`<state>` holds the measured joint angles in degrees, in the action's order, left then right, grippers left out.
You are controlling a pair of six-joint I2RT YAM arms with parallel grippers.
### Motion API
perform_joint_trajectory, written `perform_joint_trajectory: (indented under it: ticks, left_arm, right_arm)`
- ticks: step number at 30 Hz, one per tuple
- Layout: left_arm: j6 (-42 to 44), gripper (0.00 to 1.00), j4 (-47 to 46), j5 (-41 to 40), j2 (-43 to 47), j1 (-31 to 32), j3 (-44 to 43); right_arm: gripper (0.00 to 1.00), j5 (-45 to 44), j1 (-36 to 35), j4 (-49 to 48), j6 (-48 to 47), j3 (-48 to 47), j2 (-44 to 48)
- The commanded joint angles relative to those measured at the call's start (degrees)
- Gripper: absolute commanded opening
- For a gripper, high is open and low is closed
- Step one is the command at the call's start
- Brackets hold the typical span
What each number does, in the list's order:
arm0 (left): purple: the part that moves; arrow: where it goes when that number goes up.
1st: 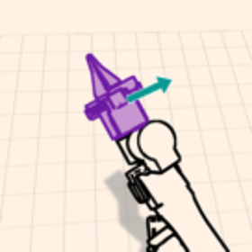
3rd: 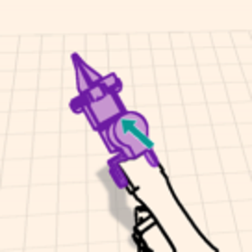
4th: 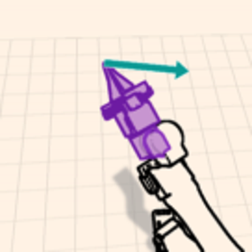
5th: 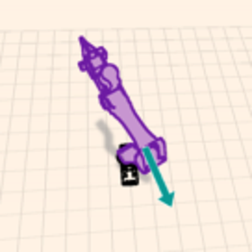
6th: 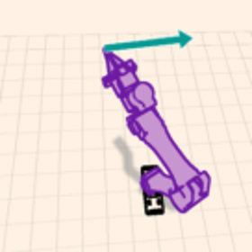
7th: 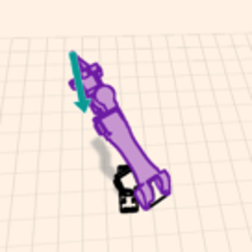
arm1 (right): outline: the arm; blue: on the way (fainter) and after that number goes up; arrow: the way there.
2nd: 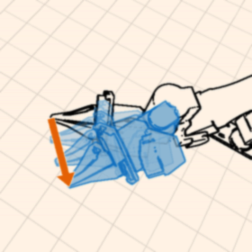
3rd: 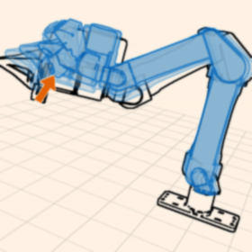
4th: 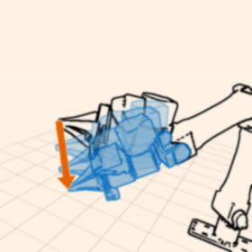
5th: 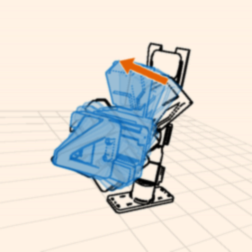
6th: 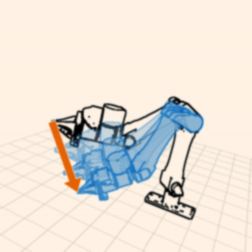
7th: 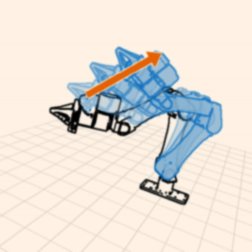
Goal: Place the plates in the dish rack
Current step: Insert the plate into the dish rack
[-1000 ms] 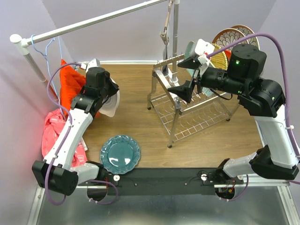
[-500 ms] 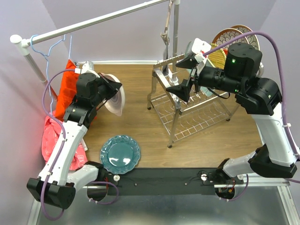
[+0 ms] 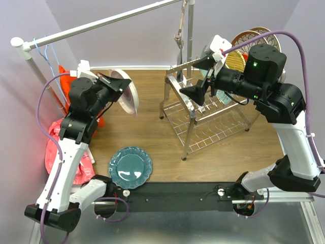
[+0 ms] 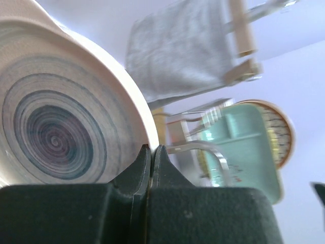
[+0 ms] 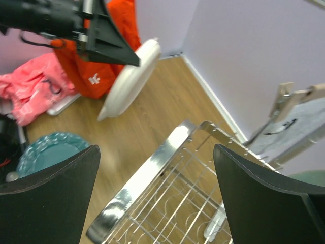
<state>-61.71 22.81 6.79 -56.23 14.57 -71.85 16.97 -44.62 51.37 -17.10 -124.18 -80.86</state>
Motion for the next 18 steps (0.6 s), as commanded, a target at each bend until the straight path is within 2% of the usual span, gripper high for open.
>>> perform_joint_trajectory:
  ticks: [1, 5, 12, 18]
  left_arm:
    - [-4.2, 0.0, -10.23, 1.56, 3.4, -0.42, -7.41]
    - [-6.84, 0.0, -12.08, 2.79, 3.49, -0.42, -9.88]
    - [-9.65, 0.0, -13.4, 5.69, 0.34, -0.42, -17.52]
    - [-13.78, 0.0, -16.66, 9.21, -3.62, -0.33, -25.08]
  right_arm:
    - [1.0, -10.11, 0.15, -4.61, 1.28, -2.56, -0.61]
    - [1.0, -14.06, 0.15, -6.11, 1.02, -3.44, -0.53]
    - [1.0, -26.62, 0.85, -10.32, -0.91, -4.23, -0.44]
    - [1.0, -28.4, 1.64, -11.3, -0.39, -3.53, 0.26]
